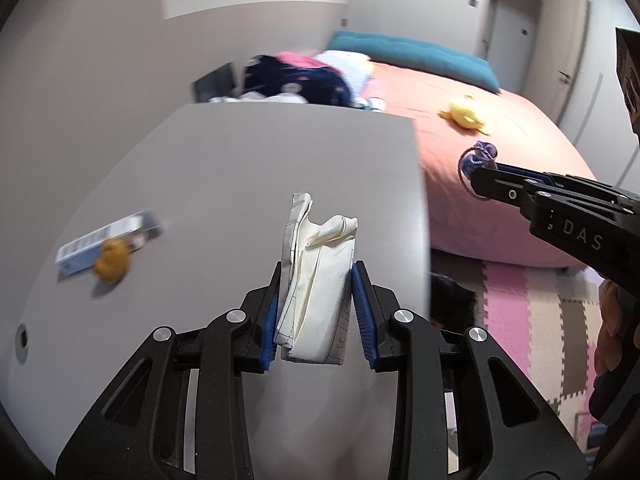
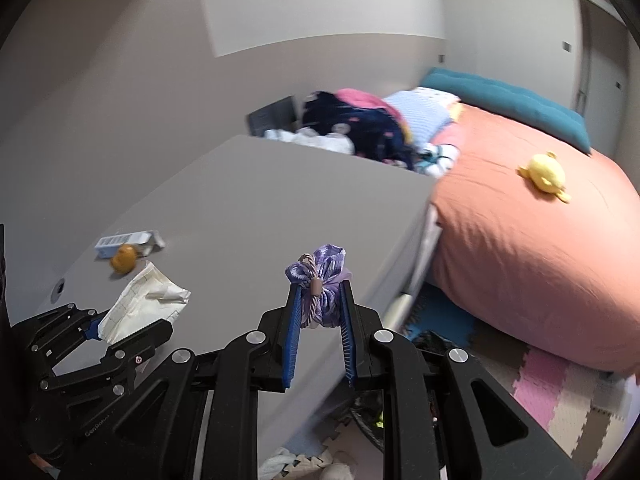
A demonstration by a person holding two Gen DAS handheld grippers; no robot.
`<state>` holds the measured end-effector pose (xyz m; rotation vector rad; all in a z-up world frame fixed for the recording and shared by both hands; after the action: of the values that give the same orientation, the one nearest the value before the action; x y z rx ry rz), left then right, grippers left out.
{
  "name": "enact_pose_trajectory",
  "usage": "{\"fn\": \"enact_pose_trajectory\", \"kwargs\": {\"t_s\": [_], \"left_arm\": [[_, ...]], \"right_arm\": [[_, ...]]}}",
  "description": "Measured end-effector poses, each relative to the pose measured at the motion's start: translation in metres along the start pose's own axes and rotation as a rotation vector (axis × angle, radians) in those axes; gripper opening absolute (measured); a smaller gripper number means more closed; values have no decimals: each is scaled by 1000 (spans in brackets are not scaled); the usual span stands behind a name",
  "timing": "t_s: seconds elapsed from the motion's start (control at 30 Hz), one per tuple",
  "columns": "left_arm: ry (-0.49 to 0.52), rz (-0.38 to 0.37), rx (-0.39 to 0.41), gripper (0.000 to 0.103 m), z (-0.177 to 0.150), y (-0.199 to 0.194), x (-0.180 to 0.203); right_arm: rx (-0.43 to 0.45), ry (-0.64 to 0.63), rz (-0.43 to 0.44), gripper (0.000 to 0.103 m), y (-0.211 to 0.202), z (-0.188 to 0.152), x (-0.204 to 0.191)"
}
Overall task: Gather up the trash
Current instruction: 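Carry the paper packet and lavender scrunchie over the bin and open both tools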
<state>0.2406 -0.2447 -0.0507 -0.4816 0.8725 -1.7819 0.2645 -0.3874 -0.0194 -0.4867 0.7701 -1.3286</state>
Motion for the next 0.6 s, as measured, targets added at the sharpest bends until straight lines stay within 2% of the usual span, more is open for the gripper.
{"fn": "enact_pose_trajectory", "kwargs": {"t_s": [0.27,0.6], "left_arm": [[91,-83,-9,32,19,16,70],[189,-173,-50,32,29,41,144]], "right_arm": [[24,98,-86,20,-19,-1,80],[38,192,-179,20,-37,-7,162]]}}
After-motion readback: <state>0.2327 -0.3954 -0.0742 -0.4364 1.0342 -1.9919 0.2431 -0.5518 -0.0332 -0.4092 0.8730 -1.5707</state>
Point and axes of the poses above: each gripper's, at about its wrist camera, not at the fingertips, and y roughly the way its jaws point, x to its right, z to its top, the point moved 9 cm from there along y, roughly the way its jaws point, and after that the axes turned 7 degrees about y, right-handed, at the moved point
